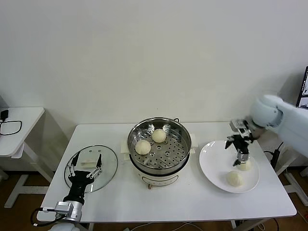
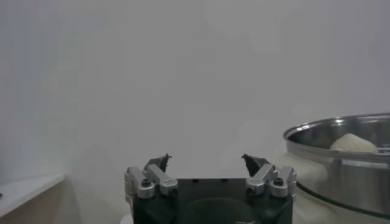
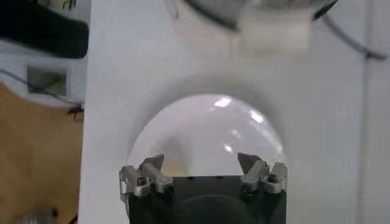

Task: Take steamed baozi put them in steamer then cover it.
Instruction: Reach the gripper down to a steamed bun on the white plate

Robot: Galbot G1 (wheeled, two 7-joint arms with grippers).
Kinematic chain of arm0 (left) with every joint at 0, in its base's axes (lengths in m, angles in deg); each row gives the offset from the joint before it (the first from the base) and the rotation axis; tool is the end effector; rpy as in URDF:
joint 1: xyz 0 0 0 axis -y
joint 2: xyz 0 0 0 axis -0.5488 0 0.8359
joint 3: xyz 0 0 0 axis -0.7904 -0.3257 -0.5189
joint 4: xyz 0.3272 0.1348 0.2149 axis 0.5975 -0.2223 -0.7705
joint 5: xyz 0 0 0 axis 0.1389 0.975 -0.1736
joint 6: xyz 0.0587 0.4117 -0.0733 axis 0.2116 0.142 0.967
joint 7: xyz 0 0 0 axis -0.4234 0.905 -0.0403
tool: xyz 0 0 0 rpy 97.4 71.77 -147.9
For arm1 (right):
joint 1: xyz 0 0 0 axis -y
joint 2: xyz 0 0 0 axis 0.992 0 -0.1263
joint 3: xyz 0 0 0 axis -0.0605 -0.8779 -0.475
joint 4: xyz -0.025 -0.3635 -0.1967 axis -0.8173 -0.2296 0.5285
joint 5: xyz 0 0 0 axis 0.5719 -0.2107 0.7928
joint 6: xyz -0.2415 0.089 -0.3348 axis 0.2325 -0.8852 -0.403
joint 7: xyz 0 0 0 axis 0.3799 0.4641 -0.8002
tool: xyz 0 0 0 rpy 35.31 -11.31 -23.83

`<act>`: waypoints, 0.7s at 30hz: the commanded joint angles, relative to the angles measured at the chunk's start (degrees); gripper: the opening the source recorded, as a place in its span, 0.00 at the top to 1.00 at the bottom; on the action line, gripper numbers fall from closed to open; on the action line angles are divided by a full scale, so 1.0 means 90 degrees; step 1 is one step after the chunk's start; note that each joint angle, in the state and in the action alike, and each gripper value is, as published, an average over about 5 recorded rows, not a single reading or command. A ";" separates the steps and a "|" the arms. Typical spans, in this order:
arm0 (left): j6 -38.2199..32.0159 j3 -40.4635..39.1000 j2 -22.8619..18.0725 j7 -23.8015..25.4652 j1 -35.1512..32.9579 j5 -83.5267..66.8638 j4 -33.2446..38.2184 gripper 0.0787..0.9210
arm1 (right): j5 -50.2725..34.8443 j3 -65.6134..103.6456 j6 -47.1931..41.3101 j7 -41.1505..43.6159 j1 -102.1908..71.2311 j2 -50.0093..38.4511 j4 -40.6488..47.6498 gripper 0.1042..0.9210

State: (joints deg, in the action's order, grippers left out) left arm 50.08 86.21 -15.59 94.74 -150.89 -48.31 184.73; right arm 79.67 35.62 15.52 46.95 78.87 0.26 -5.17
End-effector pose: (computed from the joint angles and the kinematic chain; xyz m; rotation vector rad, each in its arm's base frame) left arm 0.2269 0.0797 -0.3837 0.0377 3.0885 0.2449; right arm 0.5773 -0.2130 -0.1385 1.2914 -1.2471 1.2743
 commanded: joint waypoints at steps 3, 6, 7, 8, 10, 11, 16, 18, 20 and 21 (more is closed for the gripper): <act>-0.0013 -0.0013 -0.0013 -0.0004 -0.0001 0.0015 0.0006 0.12 | 0.1215 0.1664 0.0374 -0.0020 -0.2090 -0.0195 0.0331 0.12; -0.0011 -0.0017 -0.0014 -0.0006 0.0006 0.0017 -0.0005 0.12 | 0.1320 0.1921 0.0395 -0.0114 -0.2361 -0.0068 0.0478 0.12; -0.0011 -0.0020 -0.0013 -0.0007 0.0007 0.0018 -0.0008 0.12 | 0.1341 0.1973 0.0399 -0.0145 -0.2420 -0.0031 0.0520 0.12; -0.0011 -0.0023 -0.0013 -0.0008 0.0010 0.0020 -0.0011 0.12 | 0.1360 0.2029 0.0402 -0.0170 -0.2485 0.0009 0.0563 0.12; -0.0011 -0.0026 -0.0012 -0.0010 0.0013 0.0023 -0.0016 0.12 | 0.1391 0.2106 0.0401 -0.0202 -0.2585 0.0074 0.0625 0.12; -0.0011 -0.0024 -0.0013 -0.0011 0.0014 0.0024 -0.0019 0.12 | 0.1402 0.2129 0.0399 -0.0217 -0.2622 0.0097 0.0646 0.12; -0.0017 -0.0017 -0.0015 -0.0011 0.0019 0.0026 -0.0048 0.12 | 0.1441 0.2232 0.0399 -0.0354 -0.2806 0.0227 0.0723 0.12; -0.0020 -0.0014 -0.0014 -0.0011 0.0020 0.0028 -0.0056 0.12 | 0.1441 0.2279 0.0393 -0.0422 -0.2873 0.0290 0.0746 0.12; -0.0023 -0.0011 -0.0013 -0.0010 0.0020 0.0028 -0.0056 0.12 | 0.1438 0.2295 0.0384 -0.0454 -0.2897 0.0340 0.0763 0.12; -0.0023 -0.0009 -0.0012 -0.0009 0.0020 0.0028 -0.0056 0.12 | 0.1440 0.2297 0.0383 -0.0465 -0.2898 0.0363 0.0776 0.12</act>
State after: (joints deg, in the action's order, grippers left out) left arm 49.91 86.13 -15.69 94.64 -150.72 -48.09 184.31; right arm 90.85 52.88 18.47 43.91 57.30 2.53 0.70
